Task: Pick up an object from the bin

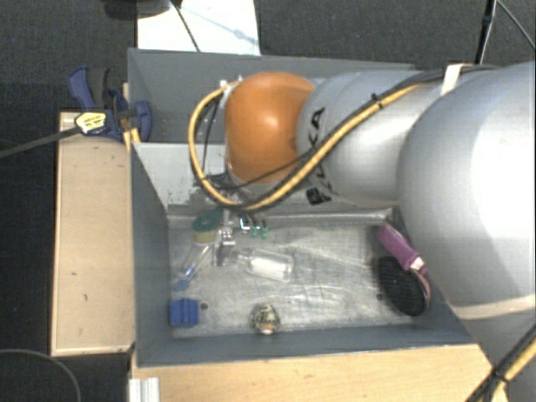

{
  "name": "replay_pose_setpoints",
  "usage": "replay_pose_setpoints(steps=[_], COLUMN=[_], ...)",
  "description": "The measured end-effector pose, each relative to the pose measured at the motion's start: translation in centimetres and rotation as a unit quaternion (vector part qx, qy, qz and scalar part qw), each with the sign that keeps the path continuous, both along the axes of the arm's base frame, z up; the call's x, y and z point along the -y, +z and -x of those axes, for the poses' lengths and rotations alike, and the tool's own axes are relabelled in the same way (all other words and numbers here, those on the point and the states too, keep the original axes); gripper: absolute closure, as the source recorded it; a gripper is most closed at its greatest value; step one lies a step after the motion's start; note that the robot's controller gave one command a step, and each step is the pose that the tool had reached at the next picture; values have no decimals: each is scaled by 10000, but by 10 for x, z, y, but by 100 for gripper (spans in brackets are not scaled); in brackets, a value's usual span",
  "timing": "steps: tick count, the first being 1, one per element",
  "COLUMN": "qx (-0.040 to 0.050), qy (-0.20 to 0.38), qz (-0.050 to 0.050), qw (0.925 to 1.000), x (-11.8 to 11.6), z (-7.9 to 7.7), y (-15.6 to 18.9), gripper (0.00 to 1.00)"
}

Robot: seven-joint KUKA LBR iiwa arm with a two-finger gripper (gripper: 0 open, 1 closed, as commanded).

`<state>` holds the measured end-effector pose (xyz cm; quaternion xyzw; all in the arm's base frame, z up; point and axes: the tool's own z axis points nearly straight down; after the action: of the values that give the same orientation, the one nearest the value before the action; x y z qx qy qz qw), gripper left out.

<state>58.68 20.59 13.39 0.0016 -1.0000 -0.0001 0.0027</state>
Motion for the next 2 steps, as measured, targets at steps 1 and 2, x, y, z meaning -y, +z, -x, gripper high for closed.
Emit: replay_pose_setpoints(steps=[1,2], qx=[62,76], qy=[387,368], qz=[-16,-10], qw=[9992,9993], x=[2,3], z=[-1,-2], y=[-37,-35], gripper=[0,100])
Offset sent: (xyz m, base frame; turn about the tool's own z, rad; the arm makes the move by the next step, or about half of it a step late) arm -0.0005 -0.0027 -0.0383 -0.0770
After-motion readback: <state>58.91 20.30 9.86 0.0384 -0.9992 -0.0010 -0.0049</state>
